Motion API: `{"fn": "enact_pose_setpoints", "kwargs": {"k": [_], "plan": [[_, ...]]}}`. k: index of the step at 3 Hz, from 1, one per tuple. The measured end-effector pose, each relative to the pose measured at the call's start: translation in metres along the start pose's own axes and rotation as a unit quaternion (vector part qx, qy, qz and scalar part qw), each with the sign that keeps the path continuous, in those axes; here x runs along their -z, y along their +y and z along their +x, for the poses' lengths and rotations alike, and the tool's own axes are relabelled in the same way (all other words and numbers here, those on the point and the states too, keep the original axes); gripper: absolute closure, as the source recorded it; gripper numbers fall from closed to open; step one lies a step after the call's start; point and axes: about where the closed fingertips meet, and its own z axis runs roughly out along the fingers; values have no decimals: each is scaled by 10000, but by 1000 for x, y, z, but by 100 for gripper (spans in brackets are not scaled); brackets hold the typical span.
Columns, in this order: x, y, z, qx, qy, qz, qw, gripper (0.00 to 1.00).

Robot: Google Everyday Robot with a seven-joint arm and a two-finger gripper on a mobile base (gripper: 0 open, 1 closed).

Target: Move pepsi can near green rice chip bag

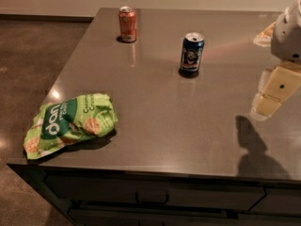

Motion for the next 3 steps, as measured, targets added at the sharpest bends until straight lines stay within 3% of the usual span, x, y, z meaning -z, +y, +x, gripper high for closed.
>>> {"fn": "enact_pose_setpoints", "kwargs": {"k": [1,2,3], "plan": [[-12,-22,-6,-276,-58,77,9996,0],[-37,-56,-15,-735,-224,117,9970,0],[-52,-76,-24,-953,-398,62,9946,0]]}}
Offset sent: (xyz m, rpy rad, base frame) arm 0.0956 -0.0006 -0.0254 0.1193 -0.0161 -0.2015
